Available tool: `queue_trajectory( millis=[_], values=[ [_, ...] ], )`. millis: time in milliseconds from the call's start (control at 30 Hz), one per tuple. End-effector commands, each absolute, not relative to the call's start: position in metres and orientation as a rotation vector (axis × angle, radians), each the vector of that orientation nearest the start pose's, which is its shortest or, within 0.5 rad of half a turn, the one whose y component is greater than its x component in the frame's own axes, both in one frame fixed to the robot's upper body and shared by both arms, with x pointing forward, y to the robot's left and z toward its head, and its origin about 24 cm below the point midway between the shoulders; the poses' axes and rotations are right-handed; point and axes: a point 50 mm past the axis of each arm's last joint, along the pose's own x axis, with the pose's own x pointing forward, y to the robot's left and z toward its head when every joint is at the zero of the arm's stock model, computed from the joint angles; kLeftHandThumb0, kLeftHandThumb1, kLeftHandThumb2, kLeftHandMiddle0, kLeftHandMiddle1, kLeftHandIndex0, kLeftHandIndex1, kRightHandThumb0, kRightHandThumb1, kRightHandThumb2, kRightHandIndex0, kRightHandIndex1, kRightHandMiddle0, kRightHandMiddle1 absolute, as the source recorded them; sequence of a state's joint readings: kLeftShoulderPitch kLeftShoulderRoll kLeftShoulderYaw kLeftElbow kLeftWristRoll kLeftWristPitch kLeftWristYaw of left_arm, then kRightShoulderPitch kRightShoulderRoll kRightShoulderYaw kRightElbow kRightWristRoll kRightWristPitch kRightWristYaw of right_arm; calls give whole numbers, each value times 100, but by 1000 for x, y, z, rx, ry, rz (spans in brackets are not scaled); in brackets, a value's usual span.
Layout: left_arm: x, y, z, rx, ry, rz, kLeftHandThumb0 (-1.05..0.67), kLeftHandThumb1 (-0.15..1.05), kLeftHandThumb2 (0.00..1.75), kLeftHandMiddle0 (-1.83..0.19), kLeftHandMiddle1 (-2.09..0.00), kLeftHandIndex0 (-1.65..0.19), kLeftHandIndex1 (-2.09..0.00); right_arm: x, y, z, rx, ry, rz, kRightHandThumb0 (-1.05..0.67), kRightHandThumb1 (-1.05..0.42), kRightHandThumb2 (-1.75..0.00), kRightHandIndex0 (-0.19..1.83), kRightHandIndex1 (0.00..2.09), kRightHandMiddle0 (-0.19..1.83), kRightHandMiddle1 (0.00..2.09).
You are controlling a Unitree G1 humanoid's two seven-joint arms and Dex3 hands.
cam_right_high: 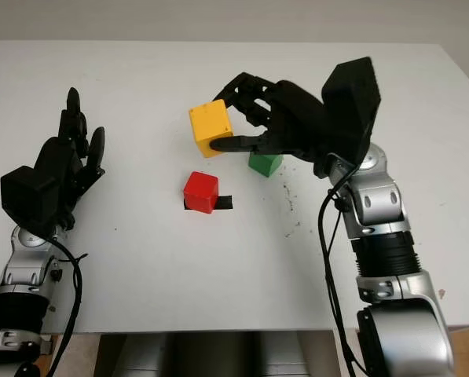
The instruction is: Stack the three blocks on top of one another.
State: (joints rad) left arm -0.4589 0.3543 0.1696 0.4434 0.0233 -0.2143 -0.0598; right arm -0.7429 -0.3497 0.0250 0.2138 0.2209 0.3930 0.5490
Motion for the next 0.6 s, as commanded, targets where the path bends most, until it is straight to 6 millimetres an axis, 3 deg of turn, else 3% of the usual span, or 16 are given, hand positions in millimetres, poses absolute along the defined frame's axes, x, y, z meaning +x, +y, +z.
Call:
queue_trajectory(
  millis=[0, 567],
  values=[
    [331, 241, 118, 319, -253, 90, -80, 105, 59, 19, 0, 19, 0, 357, -142, 187, -155, -71, 638, -44, -100, -6, -3, 3, 17, 182],
    [331, 240, 119, 372, -263, 113, -81, 105, 60, 19, 0, 19, 0, 359, -130, 160, -293, -61, 619, -48, -93, -5, 9, 8, 32, 173]
  ],
)
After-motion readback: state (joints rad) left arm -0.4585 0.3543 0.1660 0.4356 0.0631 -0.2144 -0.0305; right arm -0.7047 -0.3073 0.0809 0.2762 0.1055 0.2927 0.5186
